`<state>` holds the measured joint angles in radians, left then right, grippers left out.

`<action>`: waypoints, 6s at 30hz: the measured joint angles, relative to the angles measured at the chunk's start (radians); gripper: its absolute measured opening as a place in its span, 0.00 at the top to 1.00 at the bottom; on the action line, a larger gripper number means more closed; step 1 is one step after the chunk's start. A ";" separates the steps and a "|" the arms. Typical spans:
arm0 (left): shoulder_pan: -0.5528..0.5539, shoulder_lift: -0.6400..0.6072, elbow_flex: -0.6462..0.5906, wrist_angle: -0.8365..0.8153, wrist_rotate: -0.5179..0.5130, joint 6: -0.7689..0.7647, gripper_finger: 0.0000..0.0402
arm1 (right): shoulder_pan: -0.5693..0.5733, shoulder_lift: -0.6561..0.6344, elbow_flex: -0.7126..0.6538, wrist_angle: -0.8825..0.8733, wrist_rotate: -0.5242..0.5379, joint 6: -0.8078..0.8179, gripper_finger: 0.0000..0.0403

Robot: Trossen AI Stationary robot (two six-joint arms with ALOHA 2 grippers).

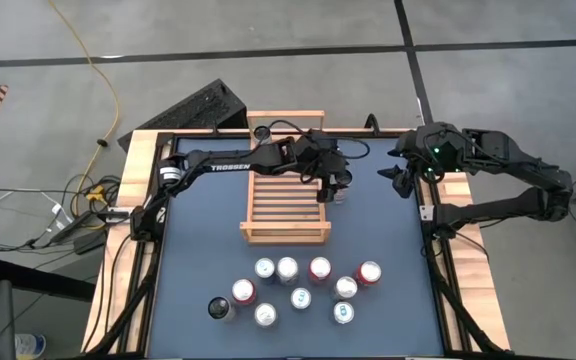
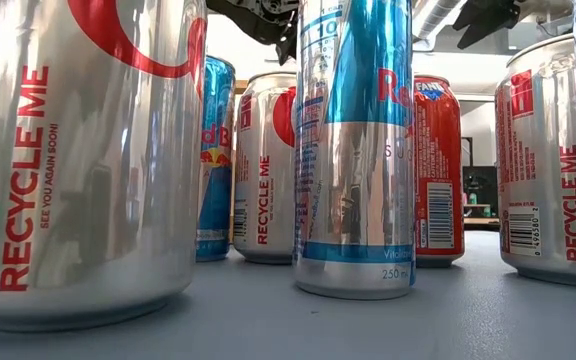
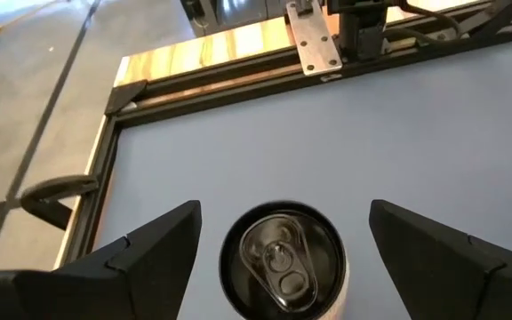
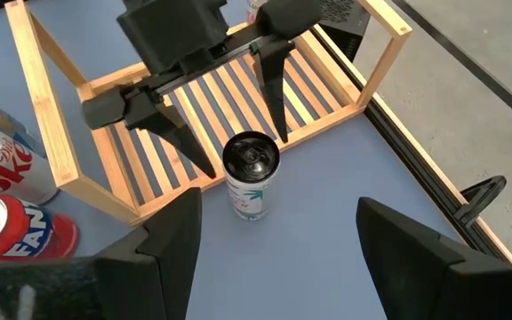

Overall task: Place canned beverage on shelf
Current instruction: Put the right white soda can on the shelf aligned with the other white soda can

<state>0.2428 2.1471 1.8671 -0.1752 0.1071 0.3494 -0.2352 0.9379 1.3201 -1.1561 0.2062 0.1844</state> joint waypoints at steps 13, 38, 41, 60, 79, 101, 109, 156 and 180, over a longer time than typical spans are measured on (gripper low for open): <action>0.017 0.001 0.000 -0.008 0.029 -0.015 0.21 | 0.000 0.000 0.000 0.000 0.000 0.017 0.33; 0.026 0.048 0.000 -0.060 0.037 -0.039 0.21 | 0.040 0.000 0.000 -0.001 0.002 0.028 0.33; 0.026 0.048 0.000 -0.060 0.037 -0.039 0.21 | 0.040 0.000 0.000 -0.001 0.002 0.028 0.33; 0.025 0.048 0.000 -0.050 0.046 -0.105 0.40 | 0.040 0.000 0.000 -0.001 0.005 0.029 0.33; 0.036 0.043 0.214 -0.238 0.133 -0.056 0.41 | 0.040 0.000 0.000 -0.030 0.009 0.044 0.33; 0.251 -0.059 0.441 -0.759 0.341 0.208 0.39 | 0.053 -0.125 -0.115 -0.022 0.061 0.051 0.33; 0.319 -0.062 0.441 -0.787 0.319 0.256 0.38 | 0.053 -0.165 -0.234 0.072 0.061 0.052 0.33; 0.377 -0.620 0.055 -0.590 0.316 0.042 0.38 | 0.050 -0.172 -0.266 0.256 0.118 0.001 0.33; 0.415 -0.576 -0.465 -0.017 0.263 0.046 0.38 | 0.050 -0.164 -0.266 0.260 0.111 0.025 0.33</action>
<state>0.6579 1.5707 1.4017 -0.1917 0.3703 0.3953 -0.1856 0.7742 1.0546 -0.8958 0.3172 0.2093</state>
